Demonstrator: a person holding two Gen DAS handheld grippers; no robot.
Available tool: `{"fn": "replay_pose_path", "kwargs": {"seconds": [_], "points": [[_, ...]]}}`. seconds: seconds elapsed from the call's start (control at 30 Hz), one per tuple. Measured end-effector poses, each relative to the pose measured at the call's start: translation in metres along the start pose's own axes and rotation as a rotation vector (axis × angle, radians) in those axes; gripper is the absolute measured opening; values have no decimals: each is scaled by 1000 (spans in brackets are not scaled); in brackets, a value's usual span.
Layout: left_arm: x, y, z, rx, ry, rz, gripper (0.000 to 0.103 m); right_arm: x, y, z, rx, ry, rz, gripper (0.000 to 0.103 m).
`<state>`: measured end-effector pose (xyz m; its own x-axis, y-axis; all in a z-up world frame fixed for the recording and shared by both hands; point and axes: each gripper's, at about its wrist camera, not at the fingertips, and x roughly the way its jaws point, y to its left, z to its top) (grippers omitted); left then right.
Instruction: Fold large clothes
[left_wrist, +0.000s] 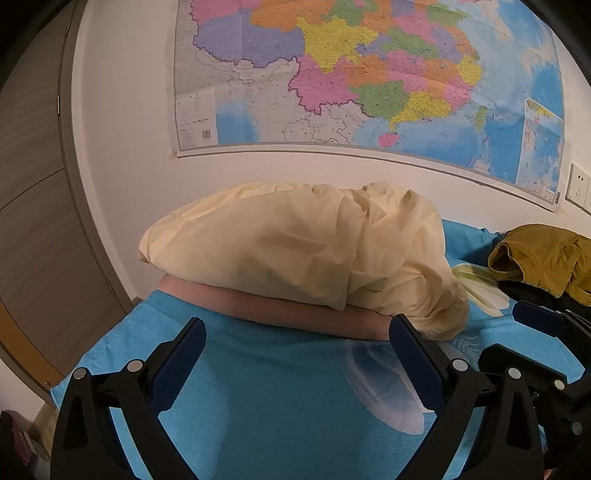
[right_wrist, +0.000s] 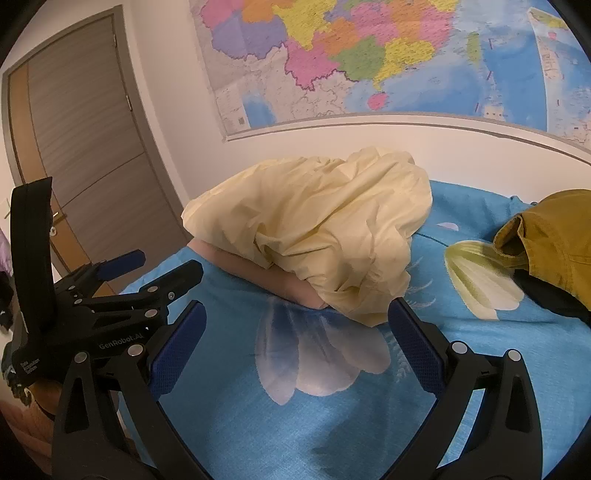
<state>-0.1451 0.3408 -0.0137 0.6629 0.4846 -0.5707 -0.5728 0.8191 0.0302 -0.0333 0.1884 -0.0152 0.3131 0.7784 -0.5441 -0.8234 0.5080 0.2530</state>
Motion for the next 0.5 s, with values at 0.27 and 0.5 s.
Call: {"fn": "replay_pose_path", "kwargs": {"seconds": [0.27, 0.5], "points": [[3, 0, 1, 2, 3, -4, 96, 1, 0, -1, 1, 1, 1, 97], [3, 0, -2, -2, 9, 0, 96, 1, 0, 0, 3, 3, 3, 97]]}}
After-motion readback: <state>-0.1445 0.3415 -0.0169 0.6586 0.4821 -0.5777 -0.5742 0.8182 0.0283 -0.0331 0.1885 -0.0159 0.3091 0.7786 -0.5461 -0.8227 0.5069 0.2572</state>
